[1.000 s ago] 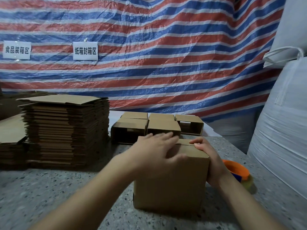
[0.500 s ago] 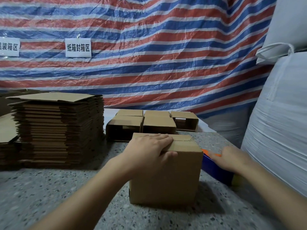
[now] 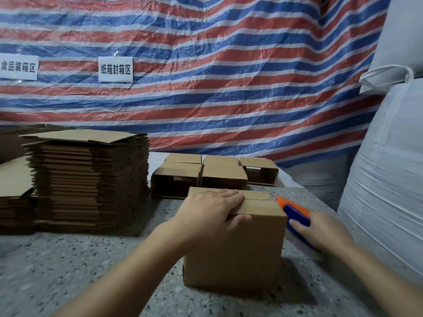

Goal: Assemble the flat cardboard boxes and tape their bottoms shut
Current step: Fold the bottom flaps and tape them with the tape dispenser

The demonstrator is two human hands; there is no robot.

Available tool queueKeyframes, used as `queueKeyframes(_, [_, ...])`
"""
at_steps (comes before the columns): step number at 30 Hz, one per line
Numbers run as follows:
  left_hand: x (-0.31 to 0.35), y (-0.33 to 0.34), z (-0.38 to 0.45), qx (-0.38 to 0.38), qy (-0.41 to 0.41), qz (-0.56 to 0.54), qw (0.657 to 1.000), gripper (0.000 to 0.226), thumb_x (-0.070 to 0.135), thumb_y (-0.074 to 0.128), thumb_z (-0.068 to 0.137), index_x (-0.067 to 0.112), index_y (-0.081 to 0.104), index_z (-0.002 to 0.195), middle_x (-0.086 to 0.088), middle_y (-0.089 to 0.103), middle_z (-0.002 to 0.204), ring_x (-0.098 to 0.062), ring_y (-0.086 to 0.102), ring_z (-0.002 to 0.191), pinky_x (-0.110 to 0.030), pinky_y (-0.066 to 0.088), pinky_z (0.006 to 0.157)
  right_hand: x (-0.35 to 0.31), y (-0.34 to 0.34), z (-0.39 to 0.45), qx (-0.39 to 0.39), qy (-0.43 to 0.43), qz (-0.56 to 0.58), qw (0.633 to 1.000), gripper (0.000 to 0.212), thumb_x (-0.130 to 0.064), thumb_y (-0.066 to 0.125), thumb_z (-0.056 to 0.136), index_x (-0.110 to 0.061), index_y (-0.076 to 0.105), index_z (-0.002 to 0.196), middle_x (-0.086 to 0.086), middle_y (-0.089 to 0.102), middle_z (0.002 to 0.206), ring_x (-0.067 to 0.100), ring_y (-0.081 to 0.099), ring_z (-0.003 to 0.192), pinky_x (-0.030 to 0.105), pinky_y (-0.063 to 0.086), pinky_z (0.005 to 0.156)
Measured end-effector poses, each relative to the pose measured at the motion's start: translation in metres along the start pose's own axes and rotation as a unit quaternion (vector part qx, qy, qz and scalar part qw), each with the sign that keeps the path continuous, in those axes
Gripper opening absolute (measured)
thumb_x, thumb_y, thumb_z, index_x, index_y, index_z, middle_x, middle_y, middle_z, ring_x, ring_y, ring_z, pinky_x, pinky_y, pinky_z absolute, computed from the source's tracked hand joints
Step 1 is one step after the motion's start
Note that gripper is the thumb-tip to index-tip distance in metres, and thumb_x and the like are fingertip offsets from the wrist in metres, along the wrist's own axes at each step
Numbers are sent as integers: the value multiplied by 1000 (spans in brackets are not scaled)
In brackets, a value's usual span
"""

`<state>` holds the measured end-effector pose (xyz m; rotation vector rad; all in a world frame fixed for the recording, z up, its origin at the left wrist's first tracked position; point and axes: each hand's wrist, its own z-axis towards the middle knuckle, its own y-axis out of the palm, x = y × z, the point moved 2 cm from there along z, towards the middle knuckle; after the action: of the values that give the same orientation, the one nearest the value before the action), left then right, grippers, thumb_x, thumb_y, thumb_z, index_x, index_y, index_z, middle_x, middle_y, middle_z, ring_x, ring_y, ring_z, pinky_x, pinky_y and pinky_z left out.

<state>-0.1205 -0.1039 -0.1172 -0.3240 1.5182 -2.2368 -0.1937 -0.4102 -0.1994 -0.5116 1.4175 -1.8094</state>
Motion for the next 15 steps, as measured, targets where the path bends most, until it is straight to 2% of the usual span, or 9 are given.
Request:
queueKeyframes(2, [0, -1, -1, -10, -1, -4, 1000, 66, 67, 26, 96, 34, 28, 153, 16, 29, 158, -5, 24, 145, -31, 30, 111, -6, -34, 7, 30, 13, 152, 988, 49, -63, 58, 91, -19, 65, 74, -2, 65, 59, 16, 64, 59, 30, 43, 51])
queueKeyframes(5, [1, -3, -1, -30, -8, -12, 999, 66, 67, 22, 96, 34, 25, 153, 16, 26, 159, -5, 22, 146, -33, 27, 113, -26, -97, 10, 55, 33, 373, 926, 53, -61, 65, 86, -9, 69, 78, 0, 67, 51, 23, 66, 60, 30, 44, 55])
queueKeyframes(7, [2, -4, 0, -35, -19, -32, 999, 65, 66, 17, 97, 35, 25, 153, 17, 26, 158, -4, 21, 146, -33, 24, 114, -44, -134, 8, 0, 0, 465, 885, 56, -65, 66, 81, -10, 69, 87, 0, 72, 60, 22, 69, 63, 31, 48, 57])
queueKeyframes(11, [2, -4, 0, -36, -32, -72, 996, 60, 61, 17, 100, 34, 29, 152, 15, 31, 157, -4, 24, 144, -31, 21, 113, -75, -180, 3, -172, -88, 592, 782, 64, -66, 69, 73, -10, 68, 105, 7, 69, 70, 17, 66, 53, 30, 55, 47])
queueKeyframes(13, [2, -7, -1, -26, -48, -104, 993, 53, 57, 20, 101, 35, 38, 146, 14, 44, 149, -8, 37, 138, -33, 30, 102, -89, -186, 2, -221, -109, 600, 761, 58, -63, 71, 76, -13, 70, 104, 9, 65, 74, 18, 63, 53, 30, 55, 47])
queueKeyframes(15, [1, -9, -1, -14, -56, -135, 989, 43, 53, 23, 102, 37, 46, 133, 11, 59, 129, -11, 52, 118, -34, 36, 88, -100, -182, 0, -261, -107, 572, 770, 54, -60, 74, 74, -11, 72, 98, 9, 65, 74, 17, 62, 53, 28, 54, 48])
